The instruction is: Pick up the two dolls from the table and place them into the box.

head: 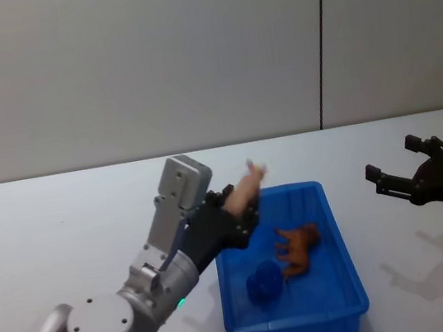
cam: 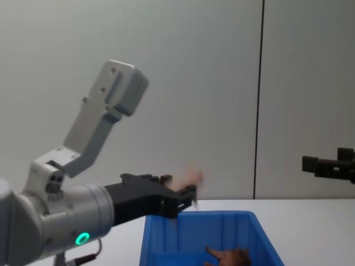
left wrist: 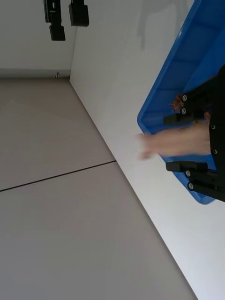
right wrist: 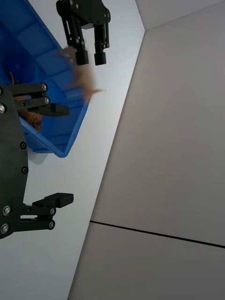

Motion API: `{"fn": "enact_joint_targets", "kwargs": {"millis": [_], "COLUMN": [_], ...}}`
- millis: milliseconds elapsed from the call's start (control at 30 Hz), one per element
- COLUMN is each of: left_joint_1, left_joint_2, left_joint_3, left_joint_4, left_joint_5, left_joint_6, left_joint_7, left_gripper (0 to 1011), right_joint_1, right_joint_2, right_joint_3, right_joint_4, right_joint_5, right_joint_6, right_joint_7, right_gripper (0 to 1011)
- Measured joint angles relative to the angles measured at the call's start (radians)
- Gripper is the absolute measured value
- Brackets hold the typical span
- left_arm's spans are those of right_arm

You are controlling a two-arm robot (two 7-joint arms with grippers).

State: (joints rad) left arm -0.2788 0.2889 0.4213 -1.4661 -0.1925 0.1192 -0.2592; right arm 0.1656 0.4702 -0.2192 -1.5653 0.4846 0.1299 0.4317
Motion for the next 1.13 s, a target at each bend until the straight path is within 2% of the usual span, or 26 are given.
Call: {"fn": "enact_joint_targets", "kwargs": {"millis": [33,167,200,433,467,567,667,1133], "left_joint_1": [-0.004,-0.013,-0.014,-0.027,-0.028,-0.029,-0.028,-0.011], "left_joint_2": [-0.007,-0.021,-0.022,-0.037,-0.038,-0.039,-0.036,-0.011], "left_joint_3": [0.004,0.013,0.013,0.020,0.020,0.020,0.017,-0.007], "left_joint_4": [0.008,0.024,0.026,0.045,0.047,0.047,0.042,-0.004], "left_joint_5": [0.002,0.008,0.009,0.018,0.019,0.023,0.028,0.044], "left_joint_6": [0.000,0.000,0.000,-0.005,-0.009,-0.021,-0.039,-0.108], "left_joint_7": [-0.005,-0.016,-0.018,-0.028,-0.028,-0.023,-0.010,0.057], "left_gripper": [485,575,644,817,872,953,1001,1001], "right_joint_1": [0.000,0.000,0.000,0.000,0.000,0.000,0.000,0.000], "right_joint_2": [0.000,0.000,0.000,0.000,0.000,0.000,0.000,0.000], "right_joint_3": [0.000,0.000,0.000,0.000,0.000,0.000,0.000,0.000], "right_joint_4": [0.000,0.000,0.000,0.000,0.000,0.000,0.000,0.000], "right_joint_5": [0.000,0.000,0.000,0.000,0.000,0.000,0.000,0.000], "right_joint_6": [0.000,0.000,0.000,0.000,0.000,0.000,0.000,0.000], "right_joint_7": [0.000,0.000,0.000,0.000,0.000,0.000,0.000,0.000], "right_gripper": [1001,1001,1001,1001,1001,1001,1001,1001]}}
